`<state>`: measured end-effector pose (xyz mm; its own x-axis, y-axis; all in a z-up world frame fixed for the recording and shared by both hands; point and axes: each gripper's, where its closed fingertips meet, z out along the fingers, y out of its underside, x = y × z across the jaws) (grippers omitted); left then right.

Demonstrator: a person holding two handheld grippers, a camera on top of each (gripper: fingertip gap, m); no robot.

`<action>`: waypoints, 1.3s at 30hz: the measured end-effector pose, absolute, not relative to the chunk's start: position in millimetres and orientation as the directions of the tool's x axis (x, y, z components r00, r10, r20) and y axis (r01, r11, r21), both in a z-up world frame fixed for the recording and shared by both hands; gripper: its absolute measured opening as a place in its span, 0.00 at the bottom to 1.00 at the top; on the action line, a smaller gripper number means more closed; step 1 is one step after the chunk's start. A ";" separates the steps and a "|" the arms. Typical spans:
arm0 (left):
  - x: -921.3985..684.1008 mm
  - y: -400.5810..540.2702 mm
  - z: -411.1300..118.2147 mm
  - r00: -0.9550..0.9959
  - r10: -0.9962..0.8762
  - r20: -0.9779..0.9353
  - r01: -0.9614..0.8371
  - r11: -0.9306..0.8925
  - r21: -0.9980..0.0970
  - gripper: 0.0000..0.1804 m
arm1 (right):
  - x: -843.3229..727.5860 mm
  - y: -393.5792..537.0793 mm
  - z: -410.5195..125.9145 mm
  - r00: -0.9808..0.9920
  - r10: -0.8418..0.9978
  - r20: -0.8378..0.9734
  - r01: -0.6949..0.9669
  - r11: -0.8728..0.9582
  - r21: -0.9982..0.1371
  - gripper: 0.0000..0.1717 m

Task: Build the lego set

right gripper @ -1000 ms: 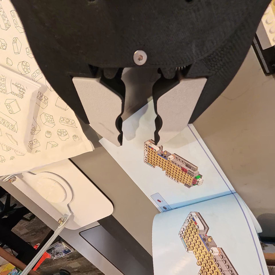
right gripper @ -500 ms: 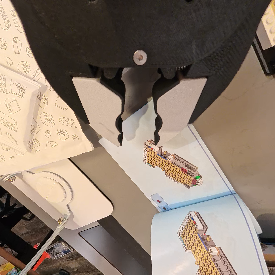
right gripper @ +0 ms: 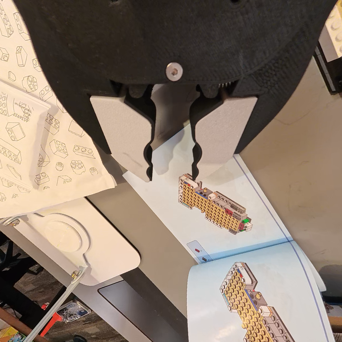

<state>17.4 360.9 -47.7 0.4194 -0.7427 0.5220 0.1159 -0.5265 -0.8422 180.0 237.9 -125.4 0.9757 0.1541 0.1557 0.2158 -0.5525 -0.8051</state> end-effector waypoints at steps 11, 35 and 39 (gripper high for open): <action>8.9 362.3 -67.1 0.484 -0.703 0.521 0.041 -0.577 -0.816 0.00 | 180.0 237.7 -124.7 0.976 0.154 0.152 0.213 -0.550 -0.808 0.24; -77.4 355.1 -122.8 0.420 -0.783 -0.458 -0.762 -0.031 -0.647 0.19 | 177.1 237.4 -128.4 0.972 0.177 0.156 0.230 -0.566 -0.792 0.26; -80.5 354.8 -126.9 0.395 -0.775 -0.493 -0.794 -0.018 -0.608 0.09 | 176.6 237.3 -129.3 0.969 0.179 0.168 0.241 -0.568 -0.787 0.26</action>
